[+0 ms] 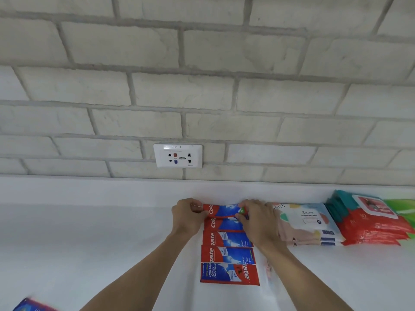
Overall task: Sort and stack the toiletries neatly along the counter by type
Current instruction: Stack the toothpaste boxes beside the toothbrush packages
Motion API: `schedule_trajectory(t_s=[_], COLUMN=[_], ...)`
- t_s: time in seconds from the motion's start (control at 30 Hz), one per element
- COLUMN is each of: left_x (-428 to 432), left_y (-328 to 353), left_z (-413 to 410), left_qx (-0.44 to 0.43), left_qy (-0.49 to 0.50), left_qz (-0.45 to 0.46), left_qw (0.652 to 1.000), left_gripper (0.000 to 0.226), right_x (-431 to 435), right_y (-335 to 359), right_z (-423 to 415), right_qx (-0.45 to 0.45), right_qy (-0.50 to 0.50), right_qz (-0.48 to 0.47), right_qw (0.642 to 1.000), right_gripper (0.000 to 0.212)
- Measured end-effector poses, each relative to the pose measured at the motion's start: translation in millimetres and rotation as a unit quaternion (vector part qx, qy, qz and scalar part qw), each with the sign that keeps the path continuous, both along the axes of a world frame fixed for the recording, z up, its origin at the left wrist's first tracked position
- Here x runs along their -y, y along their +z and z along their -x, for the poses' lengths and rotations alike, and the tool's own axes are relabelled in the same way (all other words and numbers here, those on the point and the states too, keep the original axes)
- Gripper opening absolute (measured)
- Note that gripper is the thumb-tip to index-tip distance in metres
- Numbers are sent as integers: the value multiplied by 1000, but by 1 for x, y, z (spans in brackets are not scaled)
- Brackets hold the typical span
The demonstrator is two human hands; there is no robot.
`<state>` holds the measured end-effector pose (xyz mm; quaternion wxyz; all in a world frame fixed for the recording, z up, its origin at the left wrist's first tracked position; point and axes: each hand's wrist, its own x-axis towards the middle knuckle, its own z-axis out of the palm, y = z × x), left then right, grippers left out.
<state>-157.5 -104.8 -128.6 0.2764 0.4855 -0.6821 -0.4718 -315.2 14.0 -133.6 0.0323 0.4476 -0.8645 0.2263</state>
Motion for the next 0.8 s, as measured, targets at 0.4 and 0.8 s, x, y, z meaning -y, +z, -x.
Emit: schedule_trajectory(t_s=[0.4, 0.8], left_x=[-4, -6], left_y=[-6, -5], left_z=[3, 4], left_qx=[13, 29], left_qy=[-18, -28], left_qz=[22, 18], left_qw=[1000, 999], left_gripper=[19, 20], right_x=[-2, 0], right_y=[-1, 1], right_z=[2, 2], right_qx=[-29, -27], right_qy=[-8, -6], right_qz=[-51, -49], right_qw=[998, 998], right_gripper=[25, 26])
